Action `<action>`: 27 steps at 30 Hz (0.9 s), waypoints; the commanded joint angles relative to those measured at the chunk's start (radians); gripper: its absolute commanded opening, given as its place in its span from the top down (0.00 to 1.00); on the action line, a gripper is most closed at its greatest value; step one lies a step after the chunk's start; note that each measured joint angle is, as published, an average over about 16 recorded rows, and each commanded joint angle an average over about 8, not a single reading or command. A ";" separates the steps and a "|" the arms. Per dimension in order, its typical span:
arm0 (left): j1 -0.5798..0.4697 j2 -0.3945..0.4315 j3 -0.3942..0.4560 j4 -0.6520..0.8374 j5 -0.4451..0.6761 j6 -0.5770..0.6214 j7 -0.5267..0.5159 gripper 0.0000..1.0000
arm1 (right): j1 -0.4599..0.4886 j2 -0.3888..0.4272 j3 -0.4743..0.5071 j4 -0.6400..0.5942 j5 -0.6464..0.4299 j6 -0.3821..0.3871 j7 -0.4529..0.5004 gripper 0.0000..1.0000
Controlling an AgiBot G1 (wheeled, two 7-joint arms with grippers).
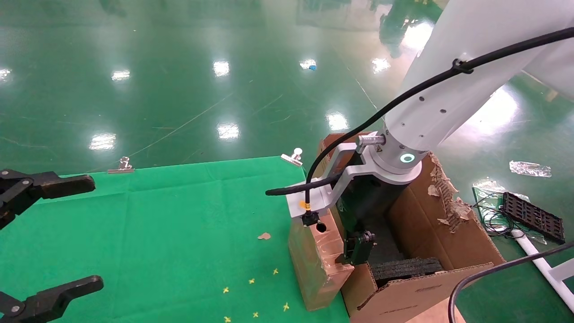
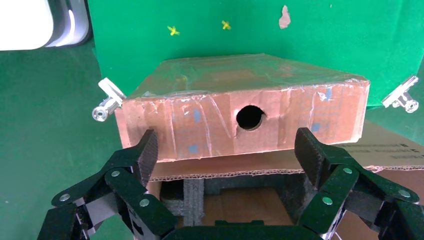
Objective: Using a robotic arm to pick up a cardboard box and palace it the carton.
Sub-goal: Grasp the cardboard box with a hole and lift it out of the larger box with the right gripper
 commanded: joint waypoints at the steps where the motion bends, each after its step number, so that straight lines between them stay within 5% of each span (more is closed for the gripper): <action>1: 0.000 0.000 0.000 0.000 0.000 0.000 0.000 0.00 | -0.001 -0.003 -0.009 0.000 0.000 0.005 0.005 0.00; 14: 0.000 0.000 0.001 0.000 -0.001 0.000 0.001 0.00 | 0.045 0.033 -0.005 -0.016 0.049 0.008 0.073 0.00; 19: 0.000 -0.001 0.001 0.000 -0.001 -0.001 0.001 0.00 | 0.062 0.028 -0.027 -0.099 0.083 -0.033 0.226 0.00; 27: 0.000 -0.001 0.002 0.000 -0.001 -0.001 0.001 0.00 | 0.025 -0.022 -0.104 -0.400 0.239 -0.059 0.457 0.00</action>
